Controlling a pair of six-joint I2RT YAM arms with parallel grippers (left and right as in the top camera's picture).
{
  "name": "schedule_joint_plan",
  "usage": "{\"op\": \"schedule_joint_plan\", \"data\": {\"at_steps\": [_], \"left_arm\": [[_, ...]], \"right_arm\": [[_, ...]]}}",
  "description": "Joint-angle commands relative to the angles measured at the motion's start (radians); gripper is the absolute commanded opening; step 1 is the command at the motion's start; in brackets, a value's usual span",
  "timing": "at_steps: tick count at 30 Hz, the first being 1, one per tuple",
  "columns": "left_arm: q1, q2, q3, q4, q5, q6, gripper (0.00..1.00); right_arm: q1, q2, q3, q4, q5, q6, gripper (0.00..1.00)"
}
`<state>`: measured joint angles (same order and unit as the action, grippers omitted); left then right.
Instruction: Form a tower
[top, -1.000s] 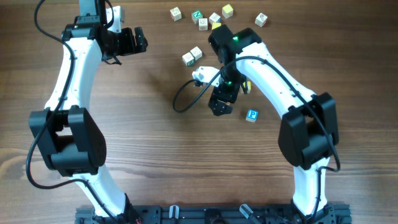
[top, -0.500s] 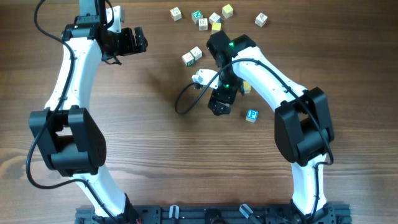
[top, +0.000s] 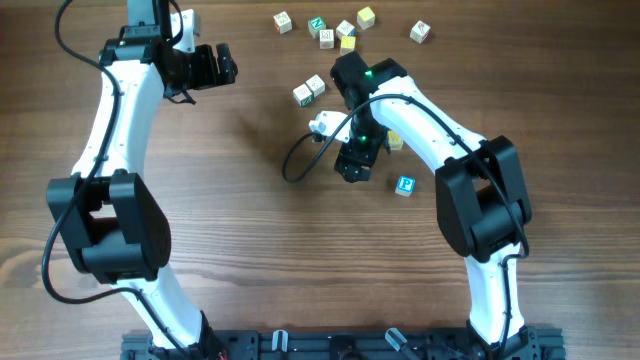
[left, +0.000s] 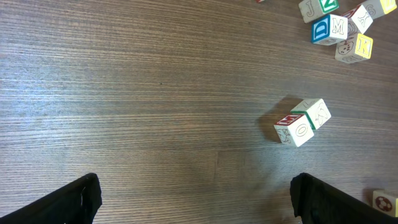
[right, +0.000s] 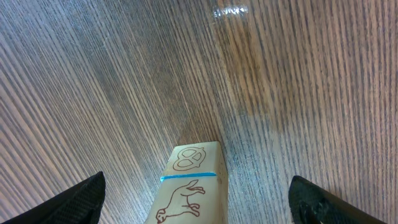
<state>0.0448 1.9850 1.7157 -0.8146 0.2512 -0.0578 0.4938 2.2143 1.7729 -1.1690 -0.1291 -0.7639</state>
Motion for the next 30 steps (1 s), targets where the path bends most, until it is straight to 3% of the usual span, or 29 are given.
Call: {"op": "schedule_joint_plan", "data": {"at_steps": [1,5,9,14,15,16,19,21,25,27,28,30], "left_arm": [[-0.003,0.007,0.003,0.002,-0.003,-0.002,1.00],[-0.003,0.007,0.003,0.002,-0.003,-0.002,1.00],[-0.003,0.007,0.003,0.002,-0.002,-0.002,1.00],[-0.003,0.006,0.003,0.006,0.012,0.000,1.00],[-0.003,0.000,0.009,-0.006,0.101,0.118,1.00],[-0.011,-0.007,0.044,-0.124,0.174,0.303,1.00],[-0.085,-0.009,0.167,-0.446,0.148,0.529,1.00],[-0.185,-0.010,0.207,-0.574,0.161,0.552,1.00],[-0.402,-0.010,0.207,-0.546,0.075,0.708,1.00],[-0.511,-0.010,0.207,-0.422,0.039,0.640,1.00],[-0.550,-0.010,0.207,-0.338,0.025,0.462,1.00],[-0.586,-0.010,0.207,-0.235,-0.181,-0.133,1.00]], "right_arm": [[-0.004,0.021,-0.008,0.003,0.009,0.008,0.95],[-0.005,0.011,0.072,0.027,-0.006,0.128,1.00],[-0.004,-0.051,0.238,0.023,-0.208,0.182,1.00],[-0.095,-0.246,0.383,-0.019,-0.172,0.589,1.00],[-0.165,-0.327,0.383,-0.041,-0.172,0.646,1.00],[-0.264,-0.410,0.383,-0.087,-0.172,0.688,1.00],[-0.469,-0.511,0.383,-0.192,-0.196,0.746,1.00],[-0.583,-0.533,0.383,-0.272,-0.237,0.745,1.00],[-0.632,-0.531,0.372,-0.324,-0.239,0.719,1.00],[-0.632,-0.531,0.372,-0.321,-0.239,0.718,1.00],[-0.632,-0.531,0.372,-0.323,-0.239,0.718,1.00],[-0.632,-0.531,0.372,-0.324,-0.239,0.718,1.00]]}}
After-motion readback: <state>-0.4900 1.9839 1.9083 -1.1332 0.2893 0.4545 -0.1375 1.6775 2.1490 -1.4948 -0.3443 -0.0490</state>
